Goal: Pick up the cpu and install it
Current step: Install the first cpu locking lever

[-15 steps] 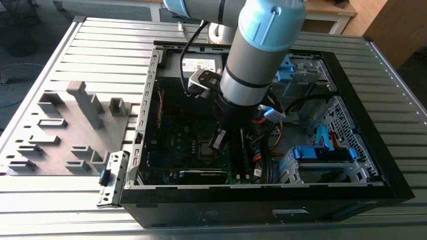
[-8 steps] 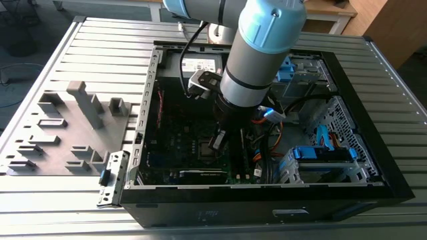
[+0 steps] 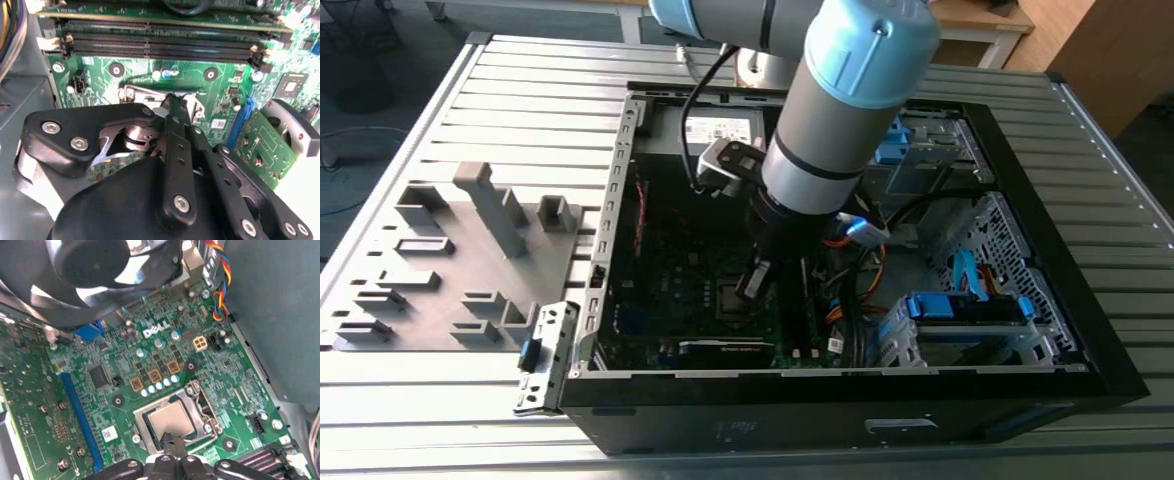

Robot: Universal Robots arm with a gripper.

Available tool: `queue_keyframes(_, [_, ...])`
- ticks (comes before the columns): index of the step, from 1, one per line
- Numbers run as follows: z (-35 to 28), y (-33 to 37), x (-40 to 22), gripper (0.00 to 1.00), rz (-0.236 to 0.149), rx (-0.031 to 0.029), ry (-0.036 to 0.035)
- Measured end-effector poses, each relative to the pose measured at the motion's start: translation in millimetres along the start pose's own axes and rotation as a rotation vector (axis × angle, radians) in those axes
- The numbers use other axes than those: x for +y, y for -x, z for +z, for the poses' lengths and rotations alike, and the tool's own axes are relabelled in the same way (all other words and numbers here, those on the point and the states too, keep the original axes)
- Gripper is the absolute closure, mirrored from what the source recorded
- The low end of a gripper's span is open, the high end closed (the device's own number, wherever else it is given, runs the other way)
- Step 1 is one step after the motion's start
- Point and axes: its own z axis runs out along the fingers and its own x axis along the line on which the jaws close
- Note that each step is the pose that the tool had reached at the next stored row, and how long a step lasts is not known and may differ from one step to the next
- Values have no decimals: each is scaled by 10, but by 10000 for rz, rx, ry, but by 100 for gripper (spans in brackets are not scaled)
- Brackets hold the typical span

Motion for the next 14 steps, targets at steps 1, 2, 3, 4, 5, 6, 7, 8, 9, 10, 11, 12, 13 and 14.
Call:
queue_keyframes(1, [2,1,-2,89,-2,28,65])
queue_keyframes(2, [-1,2,-5,89,-5,54,106])
queue_keyframes(3, [-2,3,-7,89,-7,62,118])
queue_keyframes(4, [-1,3,-7,89,-6,61,118])
queue_keyframes(5, [-1,3,-7,89,-6,62,118])
queue_keyframes(6, [-2,3,-7,89,-6,62,118])
queue_keyframes(7, [-1,3,-8,89,-6,61,118])
queue_keyframes(8, [-1,3,-8,89,-7,60,119])
queue_keyframes(9, [-2,2,-8,89,-8,56,121])
queue_keyframes(10, [-13,1,-6,89,-9,49,124])
queue_keyframes(11, [-33,-1,-4,89,-11,35,129])
queue_keyframes(12, [-64,-5,0,89,-11,35,130])
queue_keyframes(13, [-94,-8,4,89,-11,35,130])
queue_keyframes(14, [-122,-12,7,89,-10,39,131])
